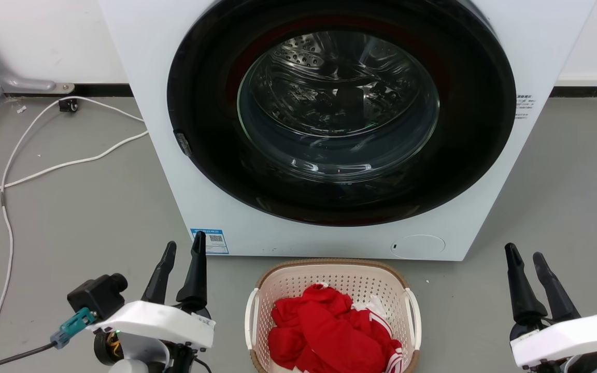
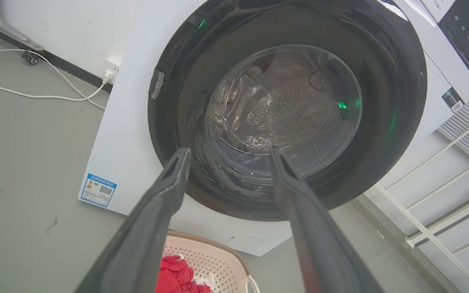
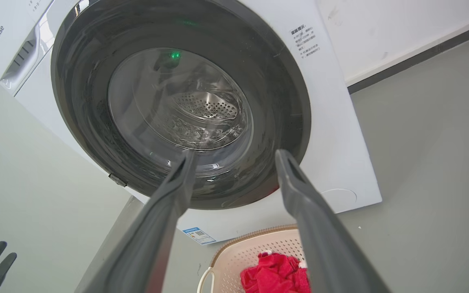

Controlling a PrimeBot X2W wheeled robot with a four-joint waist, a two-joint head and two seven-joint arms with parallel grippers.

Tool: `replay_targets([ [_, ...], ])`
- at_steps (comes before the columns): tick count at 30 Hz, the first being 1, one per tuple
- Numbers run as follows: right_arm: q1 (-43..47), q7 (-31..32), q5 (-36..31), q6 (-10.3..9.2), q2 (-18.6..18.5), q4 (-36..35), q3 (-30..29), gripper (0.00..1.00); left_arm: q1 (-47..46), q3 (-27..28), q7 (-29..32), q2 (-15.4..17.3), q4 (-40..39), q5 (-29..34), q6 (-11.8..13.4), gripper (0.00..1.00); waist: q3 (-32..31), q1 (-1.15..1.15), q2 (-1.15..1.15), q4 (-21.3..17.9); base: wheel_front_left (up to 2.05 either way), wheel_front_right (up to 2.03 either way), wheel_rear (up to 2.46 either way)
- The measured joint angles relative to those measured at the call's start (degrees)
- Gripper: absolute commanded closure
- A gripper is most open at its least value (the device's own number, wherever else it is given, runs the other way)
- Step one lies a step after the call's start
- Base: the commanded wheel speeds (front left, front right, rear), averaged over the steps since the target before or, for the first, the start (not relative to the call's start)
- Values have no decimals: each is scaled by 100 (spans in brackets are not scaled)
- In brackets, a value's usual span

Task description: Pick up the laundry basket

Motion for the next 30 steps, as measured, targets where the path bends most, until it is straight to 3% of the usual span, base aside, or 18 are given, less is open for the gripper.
replay_targets([
  [19, 200, 48, -1386, 0, 3, -376, -45, 0, -51, -170, -291, 22, 20, 1191, 59, 0, -2, 0, 0, 19, 0, 0, 0],
  [30, 319, 19, -2416, 1, 7, -582, -13, 0, -71, -372, -449, 109, 37, 2137, 288, 0, -11, 0, 0, 54, 0, 0, 0],
])
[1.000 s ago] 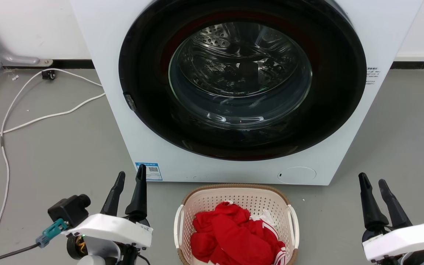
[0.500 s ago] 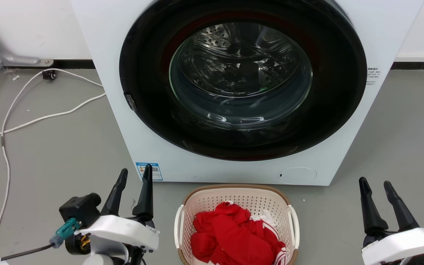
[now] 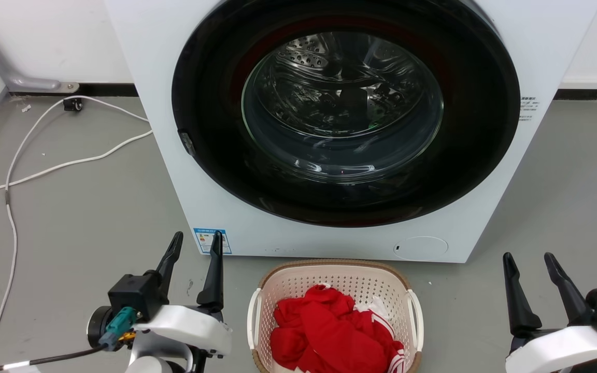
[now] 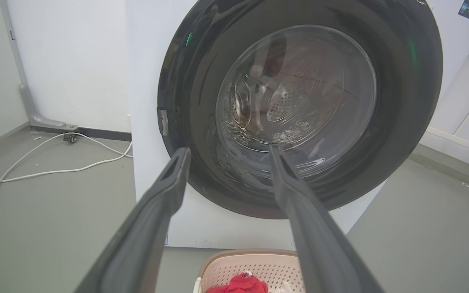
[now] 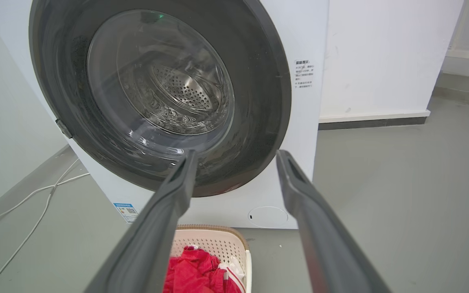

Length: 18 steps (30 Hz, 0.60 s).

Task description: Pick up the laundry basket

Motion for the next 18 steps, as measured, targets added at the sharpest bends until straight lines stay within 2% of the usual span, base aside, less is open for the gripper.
replay_targets([
  [18, 133, -53, -1054, 0, 5, -122, 58, 0, -5, -379, -209, 141, -14, 931, 293, 0, -15, 0, 0, 28, 0, 0, 0],
])
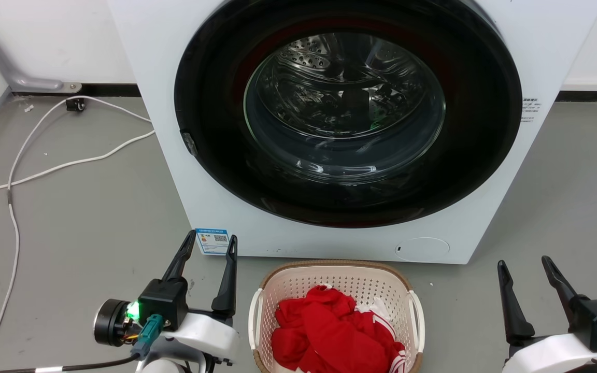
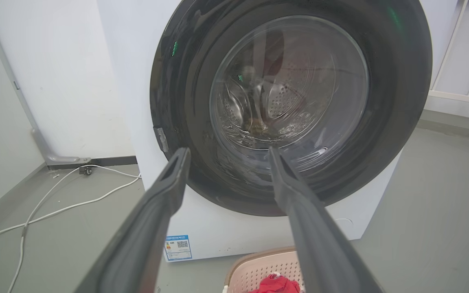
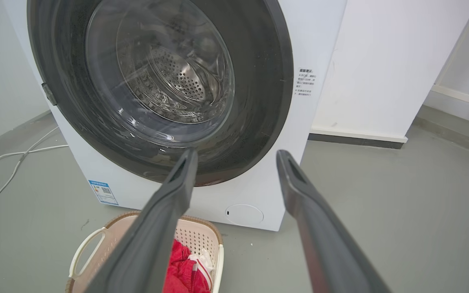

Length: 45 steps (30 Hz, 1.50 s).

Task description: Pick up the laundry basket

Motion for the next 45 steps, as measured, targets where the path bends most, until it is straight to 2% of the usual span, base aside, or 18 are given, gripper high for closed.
replay_targets([
  [21, -13, -546, -459, 1, 4, 526, -186, 0, 46, 165, -202, -199, 68, 282, -113, 0, 6, 0, 0, 69, 0, 0, 0],
  [45, -147, -730, -385, 1, 5, 868, -240, 0, 105, 398, -218, -350, 196, 292, -303, 0, 22, 0, 0, 68, 0, 0, 0],
])
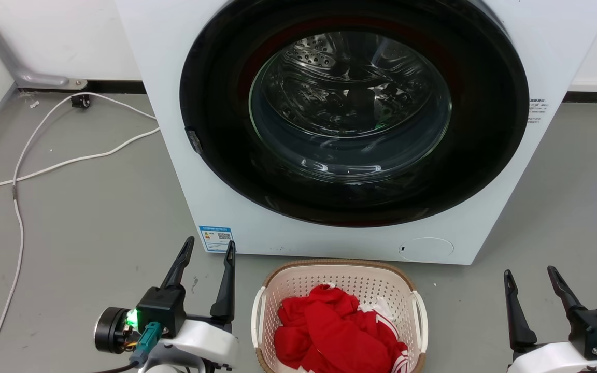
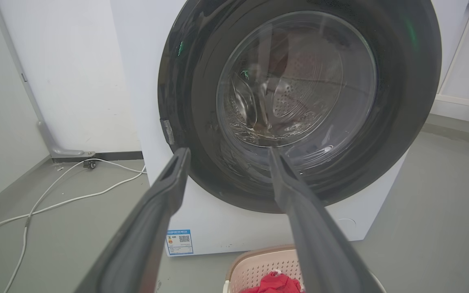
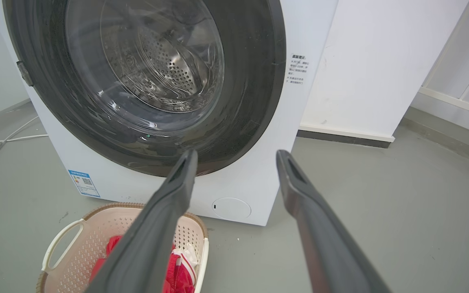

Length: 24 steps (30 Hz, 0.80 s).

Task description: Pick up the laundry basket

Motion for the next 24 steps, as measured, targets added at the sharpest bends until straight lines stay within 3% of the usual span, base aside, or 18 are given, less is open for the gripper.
replay_targets([
  [11, -98, 35, 53, 0, 0, 30, -13, 0, -85, 67, 0, -23, 163, -8, -34, 0, 105, 0, 0, -26, 0, 0, 0],
  [24, -1330, 372, 149, 0, 3, 678, 103, 0, -1621, 382, 0, 10, 1317, -263, -215, 0, 1063, 1, 0, -177, 0, 0, 0],
])
